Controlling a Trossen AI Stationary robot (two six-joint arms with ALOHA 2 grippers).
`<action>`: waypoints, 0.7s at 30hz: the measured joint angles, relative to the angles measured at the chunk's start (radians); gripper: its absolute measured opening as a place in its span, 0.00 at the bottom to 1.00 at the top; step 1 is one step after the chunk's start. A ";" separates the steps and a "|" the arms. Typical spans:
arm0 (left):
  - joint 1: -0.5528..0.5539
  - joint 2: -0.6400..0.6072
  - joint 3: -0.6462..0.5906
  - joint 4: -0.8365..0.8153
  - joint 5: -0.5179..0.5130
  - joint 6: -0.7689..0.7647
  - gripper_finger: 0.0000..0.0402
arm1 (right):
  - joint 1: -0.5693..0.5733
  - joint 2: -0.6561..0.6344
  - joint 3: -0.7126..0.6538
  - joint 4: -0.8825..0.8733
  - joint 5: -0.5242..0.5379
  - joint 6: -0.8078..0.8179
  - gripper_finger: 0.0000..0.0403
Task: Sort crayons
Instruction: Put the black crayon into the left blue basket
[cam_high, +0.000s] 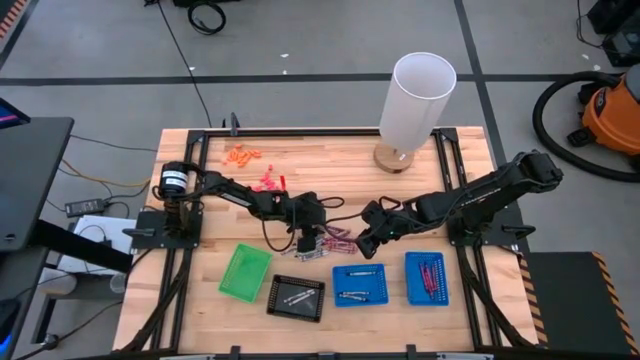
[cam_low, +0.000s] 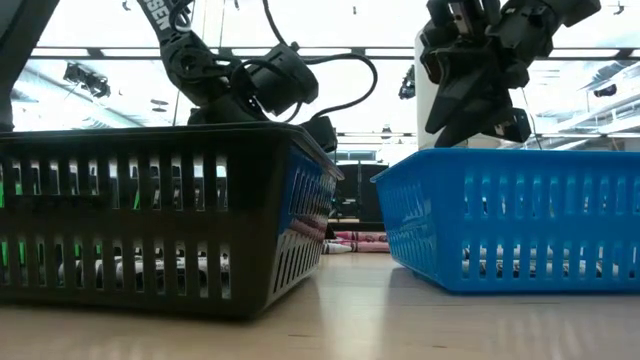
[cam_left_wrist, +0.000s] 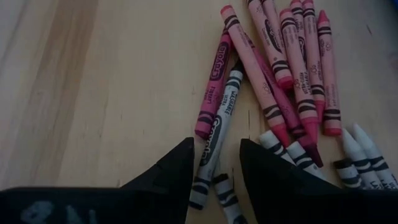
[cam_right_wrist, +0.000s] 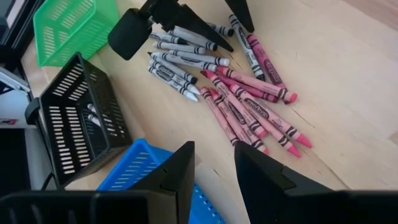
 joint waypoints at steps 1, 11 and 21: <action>0.000 0.000 0.001 -0.005 0.000 0.000 0.35 | 0.000 0.000 0.000 0.000 0.000 0.000 0.30; 0.000 -0.001 0.001 -0.034 0.000 0.000 0.35 | 0.001 0.000 0.000 0.023 0.049 0.001 0.30; 0.001 -0.001 0.000 -0.037 -0.002 -0.001 0.20 | 0.050 0.000 0.000 0.095 0.149 0.063 0.30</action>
